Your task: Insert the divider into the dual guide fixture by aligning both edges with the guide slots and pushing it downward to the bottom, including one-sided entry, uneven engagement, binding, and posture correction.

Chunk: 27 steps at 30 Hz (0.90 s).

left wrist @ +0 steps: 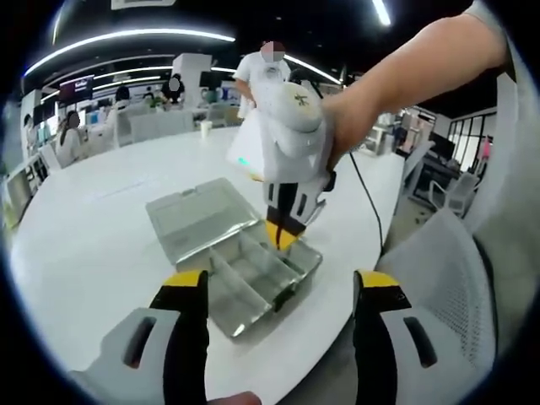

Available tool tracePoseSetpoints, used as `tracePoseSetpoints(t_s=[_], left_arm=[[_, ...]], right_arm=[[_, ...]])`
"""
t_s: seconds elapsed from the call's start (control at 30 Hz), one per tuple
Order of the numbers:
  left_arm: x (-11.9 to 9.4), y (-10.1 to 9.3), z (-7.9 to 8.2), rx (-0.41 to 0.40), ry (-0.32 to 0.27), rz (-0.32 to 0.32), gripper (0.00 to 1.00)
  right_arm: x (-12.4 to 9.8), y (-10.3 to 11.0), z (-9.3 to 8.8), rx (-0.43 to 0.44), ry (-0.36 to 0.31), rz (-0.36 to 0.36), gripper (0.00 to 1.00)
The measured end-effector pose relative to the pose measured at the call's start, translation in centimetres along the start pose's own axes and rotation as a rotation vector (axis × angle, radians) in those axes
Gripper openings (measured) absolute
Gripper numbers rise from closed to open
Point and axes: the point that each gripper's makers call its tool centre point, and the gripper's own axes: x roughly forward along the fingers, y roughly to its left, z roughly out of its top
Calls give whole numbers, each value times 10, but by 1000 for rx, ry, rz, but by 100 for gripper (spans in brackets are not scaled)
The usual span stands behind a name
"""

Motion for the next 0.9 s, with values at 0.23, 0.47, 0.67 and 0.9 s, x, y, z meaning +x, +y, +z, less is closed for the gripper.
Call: tracePoseSetpoints(t_s=[0.23,0.47,0.67,0.9], left_arm=[[-3,3,-2,-1,0,6,69],[-6,5,-4,1,3,9,69],[-7,8,-4,5,4,11,69],[-10,12,-4,13,7,14,69]], right_arm=[[-1,0,1,28,-7,0,0],[-1,1,3,-9,-27,-12,0],[-4,-6,6,-12,-71,-31,2],[-10,-6,2,0,-111,-35,5]])
